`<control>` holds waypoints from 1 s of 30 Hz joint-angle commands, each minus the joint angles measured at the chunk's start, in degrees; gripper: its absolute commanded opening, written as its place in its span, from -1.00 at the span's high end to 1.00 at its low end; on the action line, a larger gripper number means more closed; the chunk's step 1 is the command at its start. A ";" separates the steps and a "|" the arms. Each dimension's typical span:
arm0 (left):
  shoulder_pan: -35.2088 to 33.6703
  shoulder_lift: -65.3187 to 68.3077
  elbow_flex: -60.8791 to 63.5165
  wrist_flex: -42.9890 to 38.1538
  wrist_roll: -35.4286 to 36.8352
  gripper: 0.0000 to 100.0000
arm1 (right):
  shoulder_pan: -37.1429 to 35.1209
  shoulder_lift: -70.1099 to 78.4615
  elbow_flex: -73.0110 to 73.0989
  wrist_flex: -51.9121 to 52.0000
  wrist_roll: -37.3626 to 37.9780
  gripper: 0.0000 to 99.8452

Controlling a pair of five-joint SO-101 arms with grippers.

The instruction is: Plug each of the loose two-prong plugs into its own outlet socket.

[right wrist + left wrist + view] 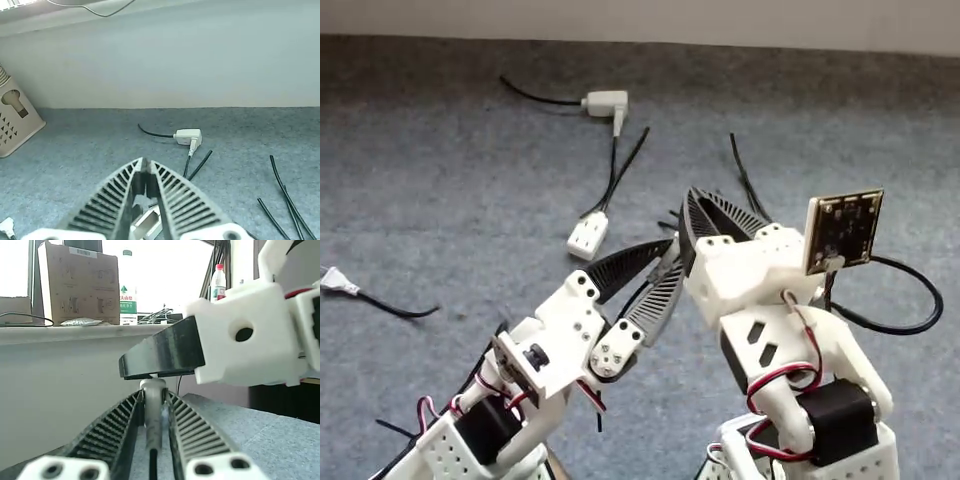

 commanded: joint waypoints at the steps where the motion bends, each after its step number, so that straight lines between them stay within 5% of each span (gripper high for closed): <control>1: -0.31 -0.84 -3.56 -1.49 0.00 0.99 | 1.71 1.19 -4.97 -2.07 2.99 0.98; 12: -0.40 -0.31 0.48 -1.76 0.00 0.99 | 0.40 1.54 -32.31 -2.51 10.02 0.98; 21: -0.31 -0.75 0.22 -1.76 0.00 0.99 | -18.24 1.36 -21.85 7.52 -1.41 0.98; 30: -0.40 -0.84 0.13 -1.76 0.00 0.99 | -7.69 1.19 -6.64 -0.13 -2.02 0.98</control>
